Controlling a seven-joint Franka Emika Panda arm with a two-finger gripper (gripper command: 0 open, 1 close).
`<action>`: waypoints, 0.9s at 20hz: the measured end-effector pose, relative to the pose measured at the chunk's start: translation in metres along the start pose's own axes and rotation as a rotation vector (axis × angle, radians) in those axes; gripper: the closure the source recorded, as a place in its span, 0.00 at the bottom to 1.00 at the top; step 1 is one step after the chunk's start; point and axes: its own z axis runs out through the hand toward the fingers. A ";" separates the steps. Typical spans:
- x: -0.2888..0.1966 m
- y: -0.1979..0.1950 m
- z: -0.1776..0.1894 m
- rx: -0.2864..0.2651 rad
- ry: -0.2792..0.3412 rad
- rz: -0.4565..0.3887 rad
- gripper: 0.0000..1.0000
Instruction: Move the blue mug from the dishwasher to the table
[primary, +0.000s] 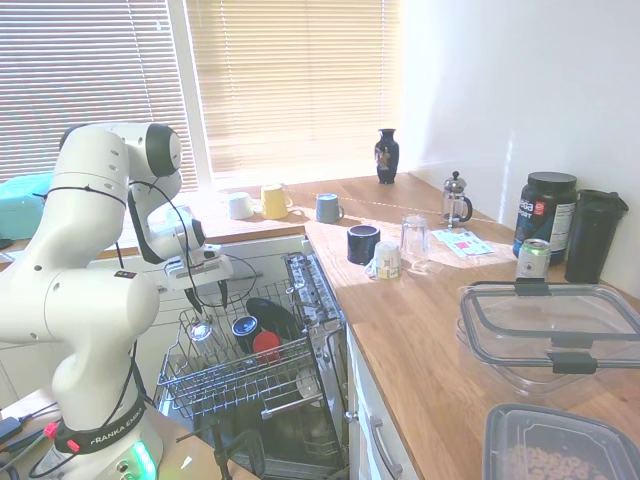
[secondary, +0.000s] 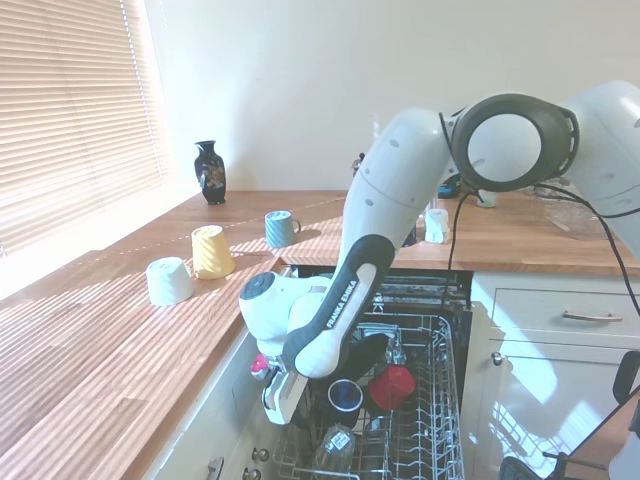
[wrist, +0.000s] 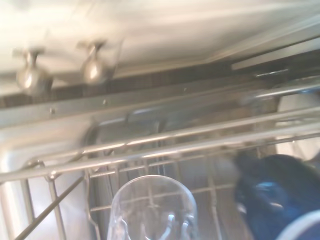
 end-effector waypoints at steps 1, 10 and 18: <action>0.002 -0.001 0.007 -0.005 0.010 -0.002 0.00; 0.035 -0.009 0.051 -0.061 0.086 -0.087 0.00; 0.055 -0.003 0.079 -0.080 0.101 -0.177 0.00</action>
